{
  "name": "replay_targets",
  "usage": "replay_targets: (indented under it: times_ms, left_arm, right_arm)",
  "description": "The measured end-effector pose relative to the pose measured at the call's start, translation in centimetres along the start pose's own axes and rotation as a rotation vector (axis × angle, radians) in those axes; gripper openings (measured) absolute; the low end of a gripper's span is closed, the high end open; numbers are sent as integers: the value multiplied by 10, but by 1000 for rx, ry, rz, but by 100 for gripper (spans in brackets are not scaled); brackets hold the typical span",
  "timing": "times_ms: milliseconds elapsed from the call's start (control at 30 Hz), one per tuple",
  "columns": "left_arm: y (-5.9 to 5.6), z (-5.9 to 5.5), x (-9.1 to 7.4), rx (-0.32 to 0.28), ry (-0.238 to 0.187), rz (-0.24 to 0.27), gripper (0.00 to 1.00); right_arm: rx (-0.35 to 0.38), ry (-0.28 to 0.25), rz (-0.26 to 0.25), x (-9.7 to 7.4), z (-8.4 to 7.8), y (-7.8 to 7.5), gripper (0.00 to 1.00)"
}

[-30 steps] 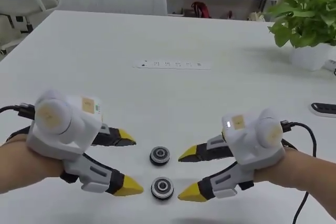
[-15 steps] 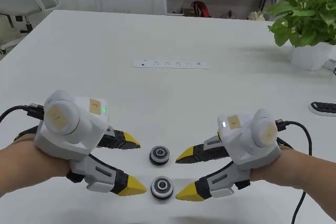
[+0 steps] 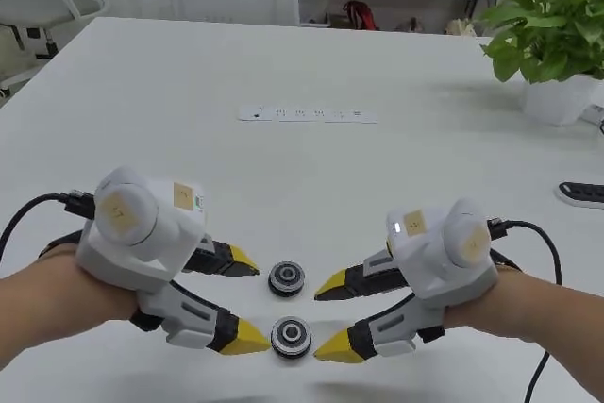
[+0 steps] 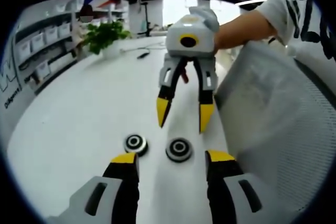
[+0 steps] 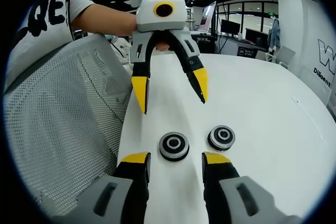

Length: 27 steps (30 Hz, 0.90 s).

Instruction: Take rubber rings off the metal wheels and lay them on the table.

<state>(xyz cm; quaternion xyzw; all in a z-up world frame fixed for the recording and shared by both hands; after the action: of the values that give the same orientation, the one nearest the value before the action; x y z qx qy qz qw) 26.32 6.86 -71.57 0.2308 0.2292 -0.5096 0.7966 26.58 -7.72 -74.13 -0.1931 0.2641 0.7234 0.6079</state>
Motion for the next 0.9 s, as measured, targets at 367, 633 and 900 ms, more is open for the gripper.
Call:
replay_targets:
  times_ms: [367, 633, 900]
  left_arm:
    - [-9, -5, 8, -19, 11, -24, 48]
    - [-11, -4, 13, -50, 5, -24, 44]
    - [-12, -5, 19, -84, 10, -18, 40]
  right_arm:
    - [29, -30, 0, 4, -2, 0, 34]
    - [58, -44, 0, 6, -7, 0, 33]
    - [85, -53, 6, 10, -10, 0, 33]
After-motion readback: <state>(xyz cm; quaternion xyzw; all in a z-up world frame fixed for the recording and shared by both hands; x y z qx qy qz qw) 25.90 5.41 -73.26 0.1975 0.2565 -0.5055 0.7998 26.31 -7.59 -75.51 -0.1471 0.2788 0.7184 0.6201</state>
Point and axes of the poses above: the centre of the closed fingertips' face, and the gripper's own axes: x roughly forward along the fingers, y roughly to its left, z roughly out of its top, the point moved 7 cm from there along -x, roughly backward along the fingers, and after that the axes turned 13 degrees about z, right-handed, at the moved point
